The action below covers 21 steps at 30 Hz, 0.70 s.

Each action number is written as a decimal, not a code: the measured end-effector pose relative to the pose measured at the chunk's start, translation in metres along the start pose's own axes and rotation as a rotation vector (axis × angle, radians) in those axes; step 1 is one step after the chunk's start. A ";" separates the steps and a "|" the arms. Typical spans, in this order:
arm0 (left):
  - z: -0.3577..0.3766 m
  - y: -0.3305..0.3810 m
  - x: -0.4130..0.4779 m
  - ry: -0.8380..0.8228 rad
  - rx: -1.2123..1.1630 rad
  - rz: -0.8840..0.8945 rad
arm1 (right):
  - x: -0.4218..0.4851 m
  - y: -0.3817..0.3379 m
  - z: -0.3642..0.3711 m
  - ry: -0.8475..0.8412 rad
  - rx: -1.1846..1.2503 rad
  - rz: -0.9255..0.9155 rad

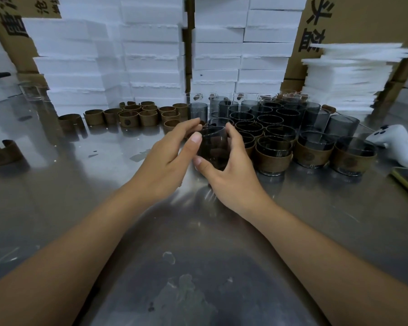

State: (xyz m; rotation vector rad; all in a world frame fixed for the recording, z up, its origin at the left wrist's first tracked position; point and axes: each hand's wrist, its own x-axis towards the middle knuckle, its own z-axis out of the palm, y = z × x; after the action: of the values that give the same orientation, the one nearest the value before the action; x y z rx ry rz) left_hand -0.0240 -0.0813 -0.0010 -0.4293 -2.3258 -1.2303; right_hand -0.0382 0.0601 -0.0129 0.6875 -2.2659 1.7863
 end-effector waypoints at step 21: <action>0.002 0.023 -0.006 -0.005 -0.025 0.170 | -0.001 -0.005 0.001 -0.080 -0.027 -0.034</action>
State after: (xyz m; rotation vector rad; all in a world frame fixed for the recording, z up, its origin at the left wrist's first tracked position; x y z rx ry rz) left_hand -0.0085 -0.0673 0.0109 -0.6254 -2.2290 -1.1786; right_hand -0.0344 0.0587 -0.0092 0.8017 -2.3093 1.7396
